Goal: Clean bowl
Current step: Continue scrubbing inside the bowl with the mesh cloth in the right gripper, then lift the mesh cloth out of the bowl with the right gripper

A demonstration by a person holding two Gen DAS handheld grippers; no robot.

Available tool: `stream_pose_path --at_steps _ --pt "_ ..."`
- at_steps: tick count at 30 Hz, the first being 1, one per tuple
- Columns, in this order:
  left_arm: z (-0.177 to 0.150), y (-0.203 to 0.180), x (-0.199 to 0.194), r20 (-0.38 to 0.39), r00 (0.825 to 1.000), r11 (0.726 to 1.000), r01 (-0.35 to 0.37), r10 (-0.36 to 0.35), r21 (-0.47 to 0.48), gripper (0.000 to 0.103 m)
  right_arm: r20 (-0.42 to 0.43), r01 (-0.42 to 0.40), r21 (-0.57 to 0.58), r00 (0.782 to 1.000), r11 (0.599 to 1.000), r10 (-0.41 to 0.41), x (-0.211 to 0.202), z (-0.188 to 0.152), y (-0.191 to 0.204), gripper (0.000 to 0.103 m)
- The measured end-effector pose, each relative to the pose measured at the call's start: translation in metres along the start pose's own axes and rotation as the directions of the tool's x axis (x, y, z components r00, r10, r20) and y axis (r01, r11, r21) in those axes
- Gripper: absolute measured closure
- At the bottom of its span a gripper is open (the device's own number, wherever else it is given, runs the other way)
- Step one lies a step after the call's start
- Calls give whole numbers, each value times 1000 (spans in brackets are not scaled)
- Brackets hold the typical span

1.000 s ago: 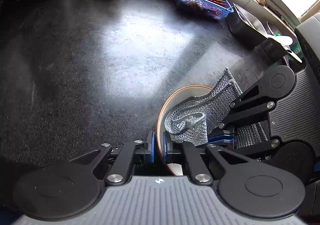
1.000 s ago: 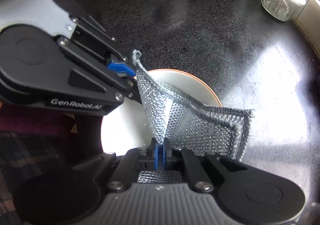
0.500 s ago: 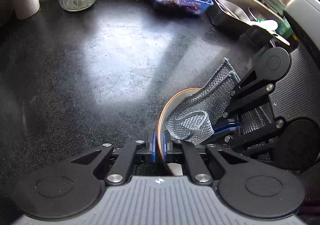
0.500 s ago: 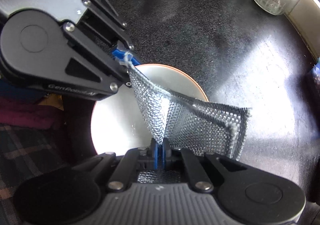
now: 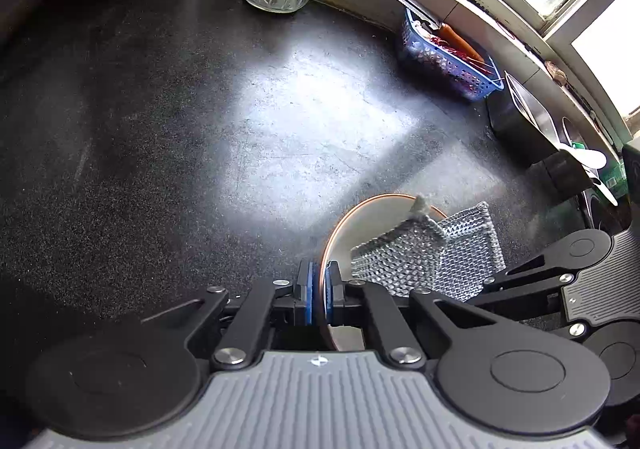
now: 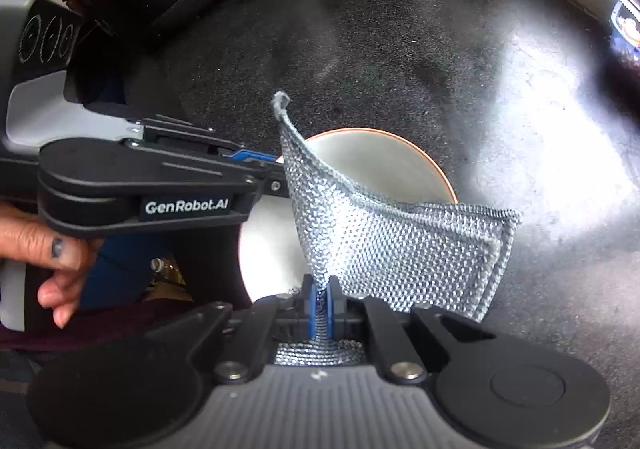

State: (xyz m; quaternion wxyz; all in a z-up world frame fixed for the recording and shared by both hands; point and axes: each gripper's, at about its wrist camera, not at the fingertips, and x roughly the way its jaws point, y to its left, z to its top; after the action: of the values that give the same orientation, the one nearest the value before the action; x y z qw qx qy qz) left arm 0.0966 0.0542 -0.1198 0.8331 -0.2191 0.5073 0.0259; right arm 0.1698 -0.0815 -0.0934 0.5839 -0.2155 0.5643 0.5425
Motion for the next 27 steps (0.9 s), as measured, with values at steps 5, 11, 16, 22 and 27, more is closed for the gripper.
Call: stream_pose_path --at_steps 5,11,16,22,27 --pt "-5 -1 -1 0 1000 1000 -2 2 0 98 47 -36 34 998 999 34 9 1 3 97" --pt "-9 0 -2 -3 1000 1000 3 -3 -5 98 110 88 16 990 996 -89 10 -2 4 102" --pt "-7 0 -1 -1 1000 1000 8 -8 -10 98 100 198 -26 976 980 -195 10 -8 4 102" --pt "-4 -2 0 -3 1000 1000 15 -15 17 98 26 148 -63 989 987 -147 5 -7 12 100" --pt "-2 3 2 -13 999 999 37 -36 35 98 73 72 -25 995 997 -70 16 -3 12 100"
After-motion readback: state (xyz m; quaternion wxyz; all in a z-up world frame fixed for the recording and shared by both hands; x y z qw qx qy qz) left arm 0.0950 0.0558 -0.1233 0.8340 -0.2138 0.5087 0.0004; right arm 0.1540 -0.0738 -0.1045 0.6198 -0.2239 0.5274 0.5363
